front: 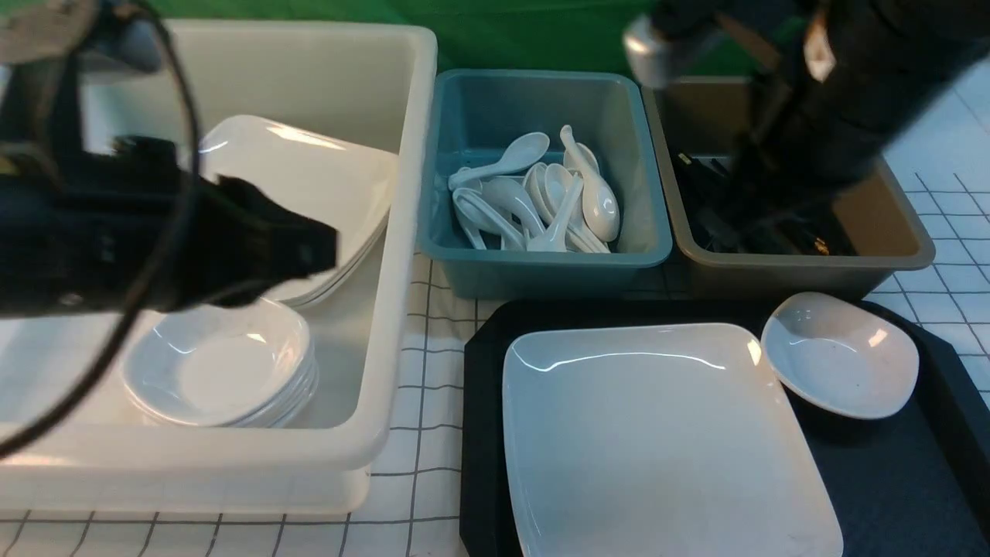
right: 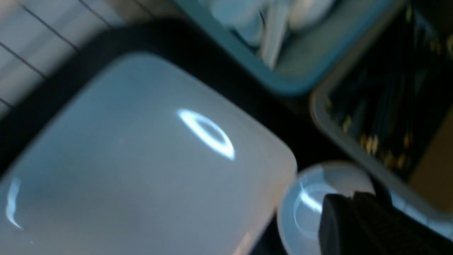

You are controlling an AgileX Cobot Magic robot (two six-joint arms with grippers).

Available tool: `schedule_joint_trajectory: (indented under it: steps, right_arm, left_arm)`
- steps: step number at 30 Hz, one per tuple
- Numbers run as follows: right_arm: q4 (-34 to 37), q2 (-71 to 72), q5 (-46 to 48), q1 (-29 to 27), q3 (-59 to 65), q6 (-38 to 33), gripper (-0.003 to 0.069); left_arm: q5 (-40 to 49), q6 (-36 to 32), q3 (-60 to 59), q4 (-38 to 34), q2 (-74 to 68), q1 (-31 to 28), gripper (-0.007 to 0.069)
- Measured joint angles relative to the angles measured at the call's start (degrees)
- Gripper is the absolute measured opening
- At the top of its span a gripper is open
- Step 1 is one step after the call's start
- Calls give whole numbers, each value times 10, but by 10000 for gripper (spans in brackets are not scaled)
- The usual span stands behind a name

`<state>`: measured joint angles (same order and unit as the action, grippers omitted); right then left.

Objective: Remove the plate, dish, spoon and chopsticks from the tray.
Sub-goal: Use the right arm to grab a small plate from the dinner plate

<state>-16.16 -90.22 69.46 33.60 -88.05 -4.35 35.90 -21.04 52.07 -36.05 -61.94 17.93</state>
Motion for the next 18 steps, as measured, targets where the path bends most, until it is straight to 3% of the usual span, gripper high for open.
schedule_joint_trajectory:
  steps: [2, 3, 4, 8, 18]
  right_arm:
    - [5, 37, -8, -62, 97, 8, 201]
    - [5, 39, -8, -62, 97, 8, 212]
    - [9, 46, -24, -85, 155, 9, 313]
    - [15, 39, -103, -111, 253, -20, 450]
    - [-49, -41, -210, -116, 300, -48, 489]
  left_arm:
    - [-37, 2, 0, 14, -51, 97, -12]
    - [-39, 2, 0, 14, -55, 103, -12]
    - [-53, 5, 4, 15, -87, 141, -12]
    - [-43, 6, 31, 28, -158, 208, -13]
    - [0, 7, 59, 51, -202, 228, -13]
